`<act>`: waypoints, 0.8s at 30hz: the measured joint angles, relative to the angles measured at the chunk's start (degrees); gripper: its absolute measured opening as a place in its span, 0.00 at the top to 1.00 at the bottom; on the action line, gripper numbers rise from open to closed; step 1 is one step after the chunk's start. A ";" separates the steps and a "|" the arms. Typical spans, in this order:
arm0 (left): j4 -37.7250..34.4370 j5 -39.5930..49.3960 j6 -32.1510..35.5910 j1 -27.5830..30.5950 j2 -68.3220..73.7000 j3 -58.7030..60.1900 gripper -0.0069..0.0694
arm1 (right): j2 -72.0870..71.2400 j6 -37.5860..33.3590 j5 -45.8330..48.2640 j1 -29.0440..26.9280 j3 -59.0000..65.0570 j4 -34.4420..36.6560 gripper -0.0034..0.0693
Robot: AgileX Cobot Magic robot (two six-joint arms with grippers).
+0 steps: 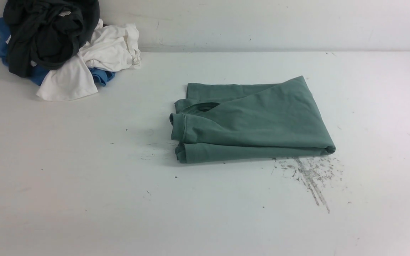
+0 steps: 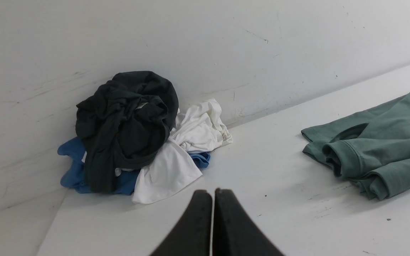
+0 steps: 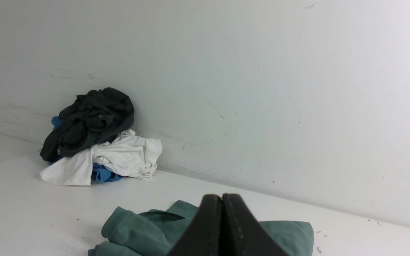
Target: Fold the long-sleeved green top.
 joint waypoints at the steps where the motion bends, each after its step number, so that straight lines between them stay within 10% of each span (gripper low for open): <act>1: 0.00 0.06 0.00 0.00 0.00 0.00 0.92 | -0.78 0.26 0.00 -0.28 0.74 -0.07 0.97; 13: 0.00 0.04 0.00 0.00 -0.02 0.00 0.92 | -7.77 7.31 11.43 -22.36 9.75 4.19 0.97; 24: 0.00 0.04 0.00 0.00 -0.02 0.00 0.92 | -7.77 7.34 19.39 -23.09 9.65 4.55 0.97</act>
